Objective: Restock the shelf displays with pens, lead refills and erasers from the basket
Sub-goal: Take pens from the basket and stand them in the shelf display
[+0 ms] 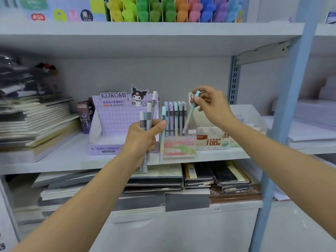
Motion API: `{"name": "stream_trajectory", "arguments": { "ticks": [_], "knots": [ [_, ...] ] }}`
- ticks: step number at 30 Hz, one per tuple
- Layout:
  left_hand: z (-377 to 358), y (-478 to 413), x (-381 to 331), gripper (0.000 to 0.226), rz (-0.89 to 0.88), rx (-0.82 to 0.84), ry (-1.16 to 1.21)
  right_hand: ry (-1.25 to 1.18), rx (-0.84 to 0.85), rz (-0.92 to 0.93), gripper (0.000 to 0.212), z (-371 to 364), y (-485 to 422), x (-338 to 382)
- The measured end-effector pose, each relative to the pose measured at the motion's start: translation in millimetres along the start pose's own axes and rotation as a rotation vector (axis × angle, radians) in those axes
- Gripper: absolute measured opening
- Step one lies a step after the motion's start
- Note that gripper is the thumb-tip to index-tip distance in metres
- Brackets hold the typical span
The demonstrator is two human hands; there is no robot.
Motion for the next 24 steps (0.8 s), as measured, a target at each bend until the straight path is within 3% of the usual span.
{"name": "stream_trajectory", "arguments": {
  "ticks": [10, 19, 24],
  "knots": [
    [12.8, -0.4, 5.0, 0.017, -0.009, -0.071, 0.045, -0.152, 0.099, 0.006, 0.017, -28.1, 5.2, 14.0],
    [24.9, 5.6, 10.8, 0.019, 0.016, -0.066, 0.039, -0.039, 0.174, -0.036, 0.009, -45.1, 0.1, 6.2],
    [21.2, 7.7, 11.9, 0.017, 0.011, -0.052, 0.054, -0.072, 0.221, -0.046, 0.022, -52.8, 3.6, 7.5]
  ]
}}
Point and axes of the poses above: each hand's wrist, its own y-axis away from the middle knuckle, its own z-axis out of the back of the hand, x = y × z, the point moved 8 cm from there along -y, towards the middle knuckle, and after that the axes turned 14 degrees about -y, right-handed, at the moved point
